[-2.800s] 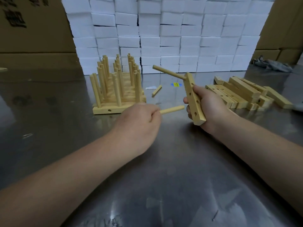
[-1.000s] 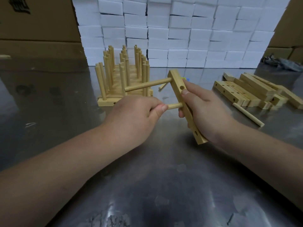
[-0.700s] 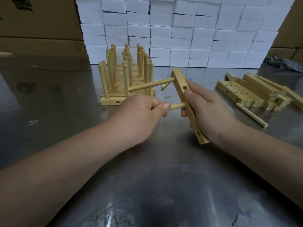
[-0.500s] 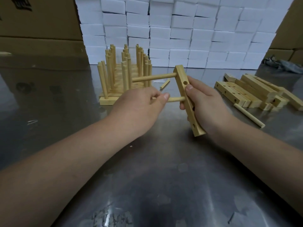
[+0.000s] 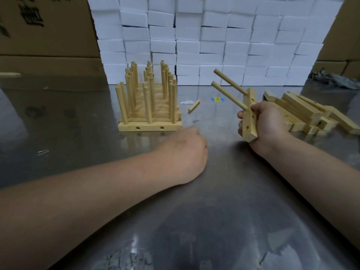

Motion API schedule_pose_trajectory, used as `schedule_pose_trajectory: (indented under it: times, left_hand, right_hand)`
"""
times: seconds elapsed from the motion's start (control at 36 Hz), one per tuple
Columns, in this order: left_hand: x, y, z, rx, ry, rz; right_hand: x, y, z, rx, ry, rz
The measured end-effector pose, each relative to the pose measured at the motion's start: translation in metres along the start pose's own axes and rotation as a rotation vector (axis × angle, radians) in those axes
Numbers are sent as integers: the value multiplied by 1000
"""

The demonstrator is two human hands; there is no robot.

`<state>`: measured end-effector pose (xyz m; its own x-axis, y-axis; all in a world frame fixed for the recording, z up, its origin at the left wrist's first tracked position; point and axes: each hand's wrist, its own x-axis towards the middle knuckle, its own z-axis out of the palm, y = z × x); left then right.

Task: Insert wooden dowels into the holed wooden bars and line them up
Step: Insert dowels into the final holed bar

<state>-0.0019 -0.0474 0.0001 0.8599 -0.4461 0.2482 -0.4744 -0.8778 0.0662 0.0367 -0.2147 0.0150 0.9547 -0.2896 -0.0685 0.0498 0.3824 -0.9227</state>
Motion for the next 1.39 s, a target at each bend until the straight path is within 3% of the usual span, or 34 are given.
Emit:
schedule_pose_trajectory:
  times: [0.11,0.25,0.42,0.56,0.61,0.72,0.89,1.06,1.17,1.39]
  left_hand:
    - [42,-4,9,71,-4,6]
    - [100,0,22,191,-200,-155]
    - [142,3,31,-9,-182,-473]
    - [166,-4,34,15,-202,-604]
    - [169,-4,35,43,-219,-569]
    - [164,1,35,10,-41,-498]
    - [122,10,8,19,-107,-306]
    - [33,14,-24,-201,-35,-262]
    - [-15,8,-34,-380,135,-181]
    - [-24,0,-19,-660,256,-161]
  right_hand:
    - [0,1,3,1,-8,-19]
    - [2,3,3,0,-4,-22]
    - [10,6,2,32,-43,-39]
    - [14,9,1,54,-86,-75]
    - [15,10,1,43,-77,-95]
    - [15,10,2,33,-62,-115]
    - [11,6,2,42,-22,-99]
    - [5,5,4,-19,-38,-102]
    - [-4,7,11,-69,-94,-64]
    - [-22,9,23,-44,-128,-40]
